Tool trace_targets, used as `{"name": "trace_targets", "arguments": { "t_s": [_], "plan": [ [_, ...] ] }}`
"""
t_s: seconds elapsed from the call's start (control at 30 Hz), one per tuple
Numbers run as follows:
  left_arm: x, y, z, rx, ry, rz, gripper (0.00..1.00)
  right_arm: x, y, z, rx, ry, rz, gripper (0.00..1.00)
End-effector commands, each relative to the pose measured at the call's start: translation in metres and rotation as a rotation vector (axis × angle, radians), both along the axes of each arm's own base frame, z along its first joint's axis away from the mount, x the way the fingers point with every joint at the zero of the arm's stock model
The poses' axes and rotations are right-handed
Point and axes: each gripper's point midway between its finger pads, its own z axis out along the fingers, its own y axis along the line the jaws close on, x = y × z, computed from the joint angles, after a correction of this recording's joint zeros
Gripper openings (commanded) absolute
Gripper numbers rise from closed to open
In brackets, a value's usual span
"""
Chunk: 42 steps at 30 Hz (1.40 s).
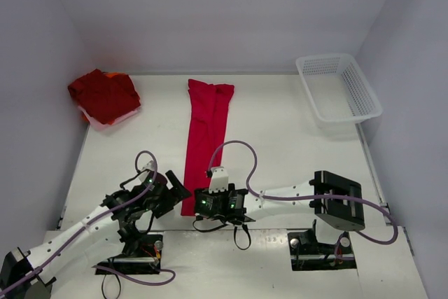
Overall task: Fold and stack the t-shirts
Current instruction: Fold the tshirt
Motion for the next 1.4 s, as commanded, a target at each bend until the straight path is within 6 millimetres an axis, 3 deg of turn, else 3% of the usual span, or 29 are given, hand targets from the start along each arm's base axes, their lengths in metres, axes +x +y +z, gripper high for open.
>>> {"name": "trace_targets", "arguments": {
  "t_s": [0.0, 0.47, 0.73, 1.13, 1.37],
  "plan": [
    [0.006, -0.009, 0.006, -0.031, -0.027, -0.009, 0.78, 0.003, 0.012, 0.003, 0.037, -0.022, -0.032, 0.77],
    [0.006, -0.009, 0.004, -0.032, -0.026, -0.008, 0.71, 0.001, 0.011, -0.006, 0.033, -0.015, -0.036, 0.71],
    [0.003, -0.007, 0.001, -0.028, -0.018, -0.007, 0.68, -0.001, 0.010, -0.010, 0.024, -0.007, -0.031, 0.58],
    [-0.018, -0.017, -0.011, -0.058, 0.050, -0.068, 0.66, -0.003, 0.004, -0.013, 0.026, 0.001, -0.048, 0.56],
    [-0.020, -0.018, -0.013, -0.057, 0.053, -0.074, 0.63, -0.001, 0.004, -0.014, 0.022, 0.000, -0.050, 0.54]
  ]
}}
